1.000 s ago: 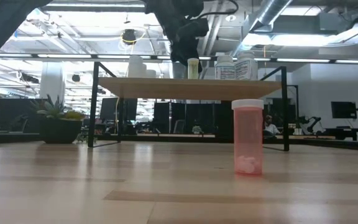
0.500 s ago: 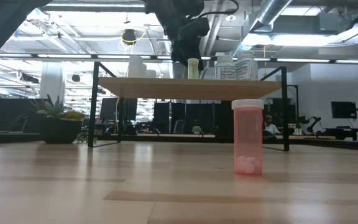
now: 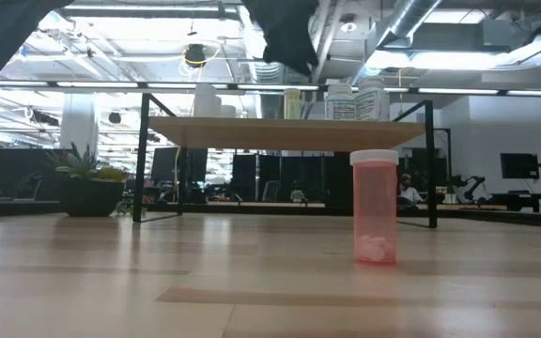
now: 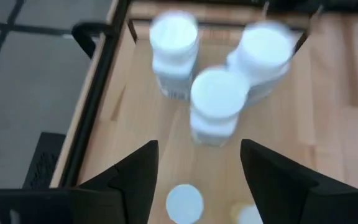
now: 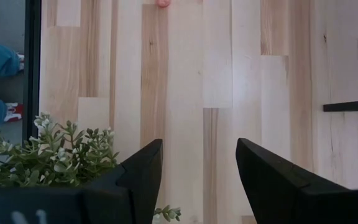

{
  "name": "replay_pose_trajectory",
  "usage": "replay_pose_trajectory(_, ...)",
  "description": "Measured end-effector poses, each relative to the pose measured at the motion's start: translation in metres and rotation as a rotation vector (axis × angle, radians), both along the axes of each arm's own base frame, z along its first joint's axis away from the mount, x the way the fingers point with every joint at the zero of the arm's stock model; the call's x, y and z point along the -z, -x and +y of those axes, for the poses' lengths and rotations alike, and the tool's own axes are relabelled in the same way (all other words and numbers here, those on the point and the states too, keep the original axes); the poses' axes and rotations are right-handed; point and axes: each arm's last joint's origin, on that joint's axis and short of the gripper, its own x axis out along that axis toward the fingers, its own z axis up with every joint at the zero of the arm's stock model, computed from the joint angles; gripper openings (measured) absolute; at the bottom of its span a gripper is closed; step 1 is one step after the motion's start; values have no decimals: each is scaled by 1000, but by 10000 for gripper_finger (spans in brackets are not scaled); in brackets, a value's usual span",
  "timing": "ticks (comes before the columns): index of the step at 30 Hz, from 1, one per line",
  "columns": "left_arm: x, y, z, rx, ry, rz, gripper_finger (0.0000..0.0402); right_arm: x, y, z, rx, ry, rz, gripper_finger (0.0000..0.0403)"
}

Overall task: Pick and place medicine bottles onto shelf by color
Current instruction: Put the pink pill bottle on the shelf

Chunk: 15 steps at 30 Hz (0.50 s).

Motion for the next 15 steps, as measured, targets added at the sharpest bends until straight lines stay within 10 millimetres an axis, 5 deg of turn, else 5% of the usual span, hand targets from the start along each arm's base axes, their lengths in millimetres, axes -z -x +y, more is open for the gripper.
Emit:
replay_pose_trajectory(8,-40,21,-29,-65,33,68,215,0,0,0,-3,1,0,225)
replay_pose_trajectory(15,-45,44,-66,-182,124,202,215,0,0,0,-6,-3,5,225)
